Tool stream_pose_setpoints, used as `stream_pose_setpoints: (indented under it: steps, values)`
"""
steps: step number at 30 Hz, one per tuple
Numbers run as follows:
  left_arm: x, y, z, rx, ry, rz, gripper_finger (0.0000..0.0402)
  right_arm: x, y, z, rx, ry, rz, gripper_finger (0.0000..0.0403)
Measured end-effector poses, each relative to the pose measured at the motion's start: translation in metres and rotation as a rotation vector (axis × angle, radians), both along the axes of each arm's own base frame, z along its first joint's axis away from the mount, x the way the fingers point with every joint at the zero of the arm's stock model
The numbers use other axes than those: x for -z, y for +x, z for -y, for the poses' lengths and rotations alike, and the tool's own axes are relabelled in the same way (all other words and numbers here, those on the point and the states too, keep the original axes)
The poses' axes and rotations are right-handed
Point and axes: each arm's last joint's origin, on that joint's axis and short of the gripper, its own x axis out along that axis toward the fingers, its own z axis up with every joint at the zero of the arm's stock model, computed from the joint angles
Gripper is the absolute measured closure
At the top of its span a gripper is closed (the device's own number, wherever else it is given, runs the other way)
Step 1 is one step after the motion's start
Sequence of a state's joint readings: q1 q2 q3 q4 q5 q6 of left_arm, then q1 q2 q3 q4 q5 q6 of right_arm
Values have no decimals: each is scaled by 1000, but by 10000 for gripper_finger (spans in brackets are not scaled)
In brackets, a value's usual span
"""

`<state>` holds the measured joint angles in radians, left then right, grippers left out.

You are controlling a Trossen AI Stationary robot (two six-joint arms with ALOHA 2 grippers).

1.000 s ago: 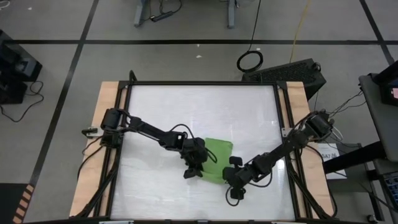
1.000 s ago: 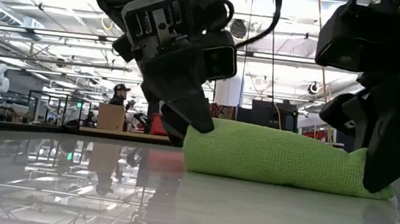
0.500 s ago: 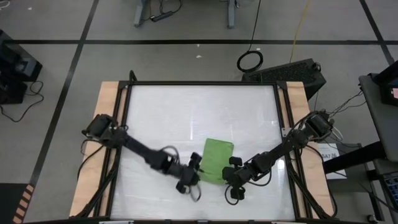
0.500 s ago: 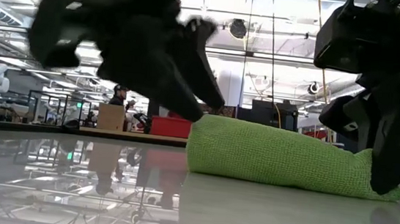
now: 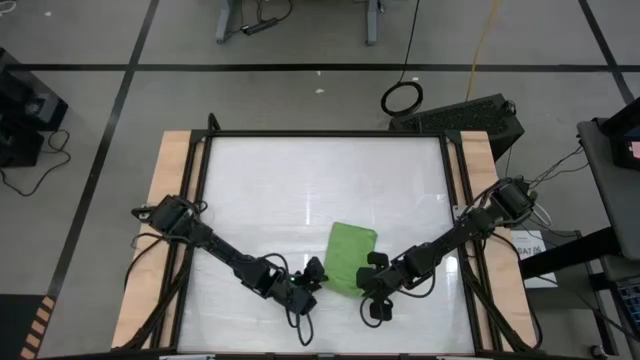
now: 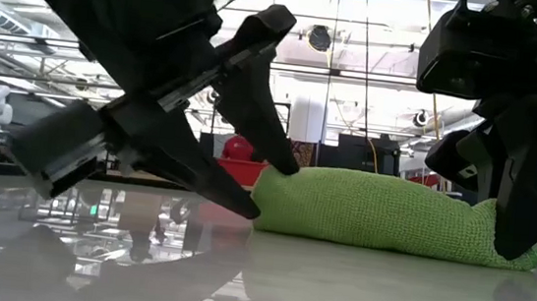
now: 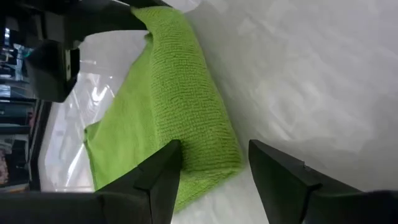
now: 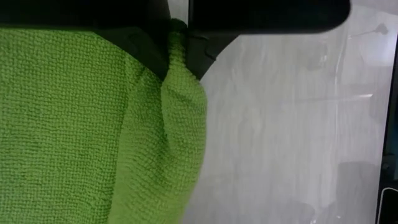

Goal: Roll towel into tight, uniform cylinder
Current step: Roll the green microfiber towel

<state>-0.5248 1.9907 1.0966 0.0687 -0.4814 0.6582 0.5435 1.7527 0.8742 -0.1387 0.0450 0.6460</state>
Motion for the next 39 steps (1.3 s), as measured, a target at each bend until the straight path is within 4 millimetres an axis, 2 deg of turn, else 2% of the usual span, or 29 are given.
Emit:
stream_pose_setpoints:
  steps: [5, 11, 14, 17, 22, 24, 27, 32, 39]
  values:
    - [3, 5, -11, -26, -9, -16, 206, 0, 0, 0, 0, 1, 1, 390]
    - [5, 12, -30, -62, -225, -119, 206, 0, 0, 0, 0, 3, 5, 390]
    - [5, 14, -36, -62, -293, -149, 218, 0, 0, 0, 0, 3, 6, 389]
    - [6, 16, -41, -74, -332, -163, 257, 0, 0, 0, 0, 3, 6, 389]
    - [6, 19, -49, -46, -394, -199, 369, -1, 1, 0, -6, 2, 11, 389]
    - [6, 21, -53, -37, -421, -209, 388, -3, 0, -1, -18, 1, 21, 389]
    - [6, 25, -60, -41, -528, -233, 387, -9, -1, 0, -36, -2, 35, 389]
    - [6, 30, -80, -55, -833, -359, 393, -18, -4, 2, -57, -15, 49, 389]
    - [3, 34, -91, -102, -1058, -439, 394, -23, -10, 6, -51, -42, 14, 389]
